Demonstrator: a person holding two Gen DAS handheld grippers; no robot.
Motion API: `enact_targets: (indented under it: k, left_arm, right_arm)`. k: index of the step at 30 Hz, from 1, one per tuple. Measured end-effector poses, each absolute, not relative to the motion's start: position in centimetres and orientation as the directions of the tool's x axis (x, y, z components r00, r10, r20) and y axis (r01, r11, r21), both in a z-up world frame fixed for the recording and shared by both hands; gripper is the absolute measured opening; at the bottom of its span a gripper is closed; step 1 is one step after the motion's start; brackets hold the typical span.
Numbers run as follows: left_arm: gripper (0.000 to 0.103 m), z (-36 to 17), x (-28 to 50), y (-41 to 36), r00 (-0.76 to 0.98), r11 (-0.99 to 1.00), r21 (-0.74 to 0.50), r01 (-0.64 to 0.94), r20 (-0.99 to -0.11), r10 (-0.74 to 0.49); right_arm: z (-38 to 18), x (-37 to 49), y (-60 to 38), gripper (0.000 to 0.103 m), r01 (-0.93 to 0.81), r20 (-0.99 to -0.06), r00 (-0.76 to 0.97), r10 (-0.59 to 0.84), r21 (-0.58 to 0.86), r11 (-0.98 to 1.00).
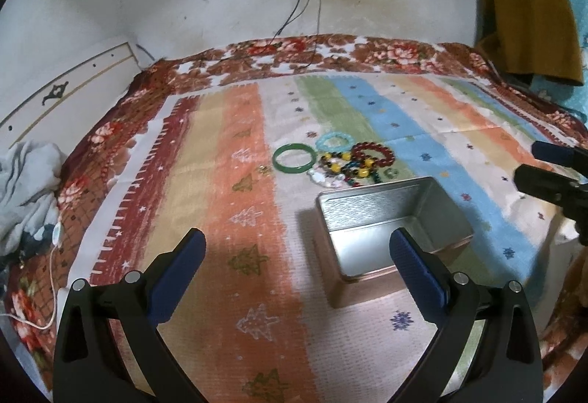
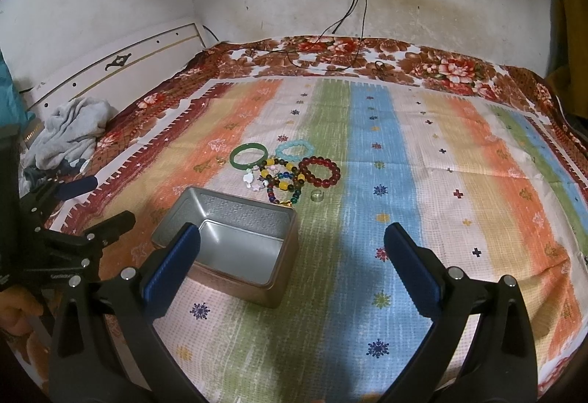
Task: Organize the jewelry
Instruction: 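Move both grippers toward the jewelry cluster beside the silver tin, then grasp the small silver ring with the right gripper while the left grasps the gold charm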
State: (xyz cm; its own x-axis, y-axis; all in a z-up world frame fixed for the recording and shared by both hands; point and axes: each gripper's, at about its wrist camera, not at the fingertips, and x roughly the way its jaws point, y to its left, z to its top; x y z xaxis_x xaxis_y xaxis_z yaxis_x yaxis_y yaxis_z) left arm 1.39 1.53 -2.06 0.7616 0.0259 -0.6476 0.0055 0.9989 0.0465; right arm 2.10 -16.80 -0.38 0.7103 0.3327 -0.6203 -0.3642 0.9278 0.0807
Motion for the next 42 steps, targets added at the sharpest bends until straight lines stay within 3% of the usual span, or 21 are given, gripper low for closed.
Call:
enact_targets:
  k: [6,12,22,32,42]
  left_arm:
    - [0.098,-1.6,3.3,2.6,0.754,0.997,0.067,-0.043,-0.652,0.076]
    - [0.098,-1.2,5.1,3.2,0.750,1.000,0.024,-0.014,-0.661,0.026]
    - [0.098,-1.8,10.1,4.0,0.715,0.996,0.085,-0.029,-0.694,0.080]
    - [0.097,-3.5,14.3,6.4,0.620,1.000,-0.006,-0.012,-0.784,0.003]
    - [0.097,-5.3,17.6,7.5,0.581,0.999,0.028,-0.017,-0.814,0.033]
  right_arm:
    - [-0.4,4.2,-16.8,0.098,-0.370,-0.634,0.710,0.307,0.036,0.929]
    - [-0.4,6.1,-17.0,0.098,-0.375,-0.659,0.680,0.321,0.064,0.925]
    - [-0.5,11.1,-15.9,0.098,-0.388,-0.694,0.655,0.298,0.030,0.921]
    - [-2.2,14.8,-16.2,0.098,-0.375,-0.767,0.561,0.313,0.101,0.921]
    - [-4.3,17.7,-16.5,0.098,-0.323,-0.825,0.477,0.304,0.157,0.933]
